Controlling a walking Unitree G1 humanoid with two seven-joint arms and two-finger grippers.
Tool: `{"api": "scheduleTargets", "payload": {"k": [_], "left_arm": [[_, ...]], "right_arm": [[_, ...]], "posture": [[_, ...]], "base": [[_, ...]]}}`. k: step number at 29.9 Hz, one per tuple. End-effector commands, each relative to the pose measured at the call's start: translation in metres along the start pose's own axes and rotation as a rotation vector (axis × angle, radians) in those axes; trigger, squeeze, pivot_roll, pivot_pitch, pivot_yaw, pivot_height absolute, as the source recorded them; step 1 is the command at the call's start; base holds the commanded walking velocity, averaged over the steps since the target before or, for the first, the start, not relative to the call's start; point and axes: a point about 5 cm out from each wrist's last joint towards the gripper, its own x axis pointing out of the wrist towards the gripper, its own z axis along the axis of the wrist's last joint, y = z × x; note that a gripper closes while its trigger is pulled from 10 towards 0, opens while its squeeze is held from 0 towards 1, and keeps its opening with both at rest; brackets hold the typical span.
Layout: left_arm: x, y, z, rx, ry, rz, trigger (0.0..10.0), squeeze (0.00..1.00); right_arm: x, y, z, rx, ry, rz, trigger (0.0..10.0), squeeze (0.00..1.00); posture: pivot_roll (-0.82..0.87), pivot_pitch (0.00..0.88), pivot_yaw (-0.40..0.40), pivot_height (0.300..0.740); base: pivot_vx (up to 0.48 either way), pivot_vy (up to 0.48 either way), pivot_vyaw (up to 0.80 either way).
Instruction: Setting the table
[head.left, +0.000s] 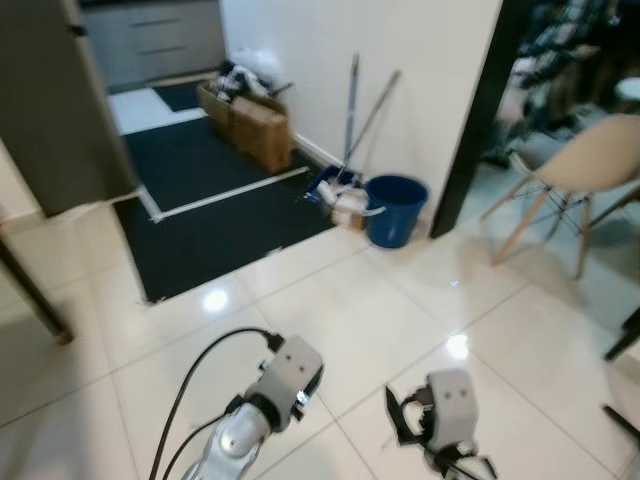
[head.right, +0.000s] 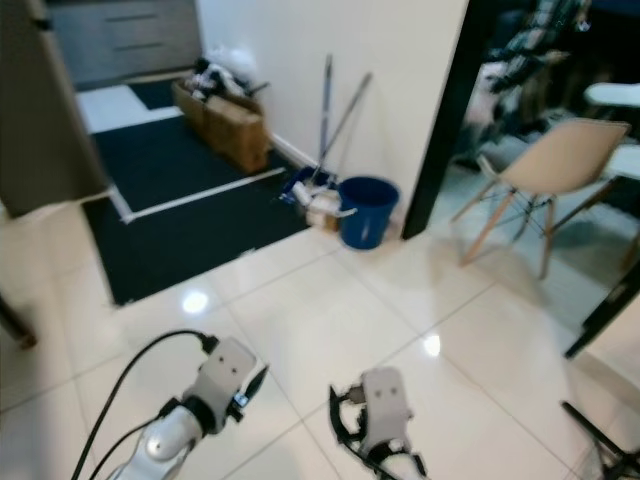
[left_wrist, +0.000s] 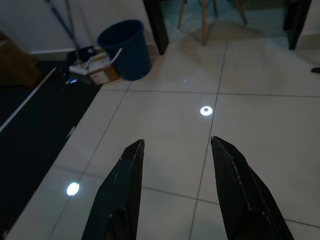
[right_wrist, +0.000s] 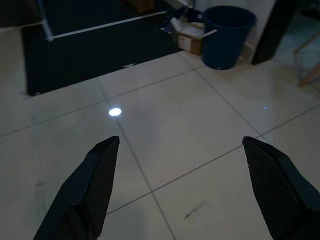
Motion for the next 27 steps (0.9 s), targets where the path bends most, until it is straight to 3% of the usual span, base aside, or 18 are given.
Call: {"api": "scheduleTargets", "payload": {"k": [1, 8, 27], "left_arm": [[-0.0051, 0.0011, -0.0101, -0.006, 0.037, 0.001, 10.0, 0.00], [-0.0050, 0.0018, -0.0102, -0.005, 0.038, 0.004, 10.0, 0.00], [-0.0046, 0.0044, -0.0105, -0.016, 0.042, 0.020, 10.0, 0.00]], "right_arm": [[-0.0021, 0.0070, -0.0058, 0.013, 0.024, 0.015, 10.0, 0.00], [-0.0021, 0.0071, -0.0054, 0.014, 0.021, 0.012, 10.0, 0.00], [-0.0004, 0.0089, -0.0004, 0.005, 0.001, 0.015, 10.0, 0.00]], "posture": [[0.02, 0.060, 0.109, 0.740], [0.02, 0.063, 0.111, 0.740], [0.02, 0.067, 0.115, 0.740]], "base": [[0.472, 0.000, -0.77], [0.472, 0.000, -0.69], [0.472, 0.000, 0.00]]}}
